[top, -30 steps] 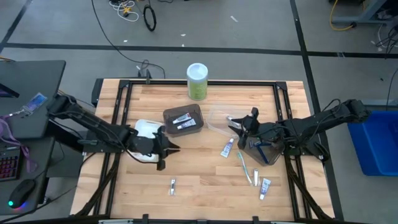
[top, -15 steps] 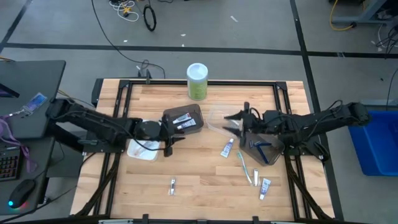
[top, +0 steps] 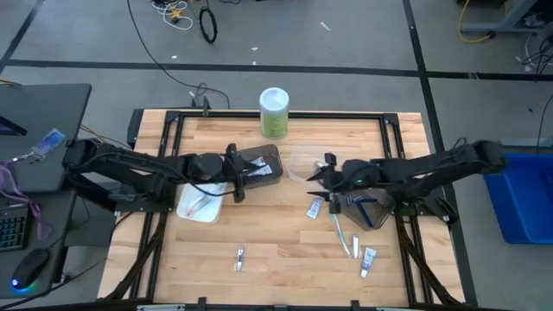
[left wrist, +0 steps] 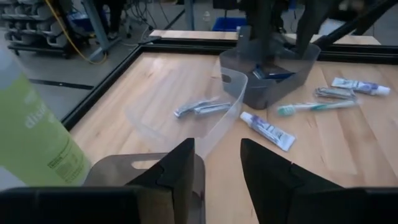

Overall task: Pick & Place Travel size toiletries
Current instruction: Put the toothpaste into the left black bin

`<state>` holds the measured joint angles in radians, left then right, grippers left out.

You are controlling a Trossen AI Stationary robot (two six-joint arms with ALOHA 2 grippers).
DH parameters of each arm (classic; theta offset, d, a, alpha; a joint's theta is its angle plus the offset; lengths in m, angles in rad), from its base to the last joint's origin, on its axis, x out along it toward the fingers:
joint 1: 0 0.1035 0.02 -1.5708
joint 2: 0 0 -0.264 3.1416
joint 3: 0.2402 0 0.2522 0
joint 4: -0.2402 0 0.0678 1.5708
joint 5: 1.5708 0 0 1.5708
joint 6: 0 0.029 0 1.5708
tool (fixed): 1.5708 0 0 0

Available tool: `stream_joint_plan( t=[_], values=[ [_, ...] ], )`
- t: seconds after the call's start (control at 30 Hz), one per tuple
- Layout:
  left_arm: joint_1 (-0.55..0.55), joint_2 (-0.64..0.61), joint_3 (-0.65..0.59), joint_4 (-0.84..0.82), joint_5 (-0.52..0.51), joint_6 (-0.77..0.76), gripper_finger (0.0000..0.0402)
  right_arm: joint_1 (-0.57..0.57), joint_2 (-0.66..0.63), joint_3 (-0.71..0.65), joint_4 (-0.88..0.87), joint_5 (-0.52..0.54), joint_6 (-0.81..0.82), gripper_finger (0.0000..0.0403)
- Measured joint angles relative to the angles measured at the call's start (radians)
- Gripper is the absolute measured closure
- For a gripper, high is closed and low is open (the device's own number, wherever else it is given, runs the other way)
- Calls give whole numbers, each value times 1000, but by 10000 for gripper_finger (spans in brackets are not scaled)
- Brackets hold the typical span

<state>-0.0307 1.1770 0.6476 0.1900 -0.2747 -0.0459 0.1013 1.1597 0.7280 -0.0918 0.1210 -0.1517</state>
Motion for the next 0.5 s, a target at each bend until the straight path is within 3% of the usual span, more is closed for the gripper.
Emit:
stream_joint_plan(
  t=[0.1, 0.2, 0.37, 0.5],
  values=[
    [7, 0, 0, 2, 0, -14, 262, -18, 91, 0, 43, 1, 23, 218],
    [7, 0, 0, 2, 3, -28, 262, -19, 175, 35, 16, -46, -79, 226],
    [7, 0, 0, 0, 22, -22, 262, -7, 311, 256, -224, 46, -229, 233],
    [7, 0, 0, 1, 25, -2, 262, -7, 443, 413, -430, -47, -261, 222]
  ],
)
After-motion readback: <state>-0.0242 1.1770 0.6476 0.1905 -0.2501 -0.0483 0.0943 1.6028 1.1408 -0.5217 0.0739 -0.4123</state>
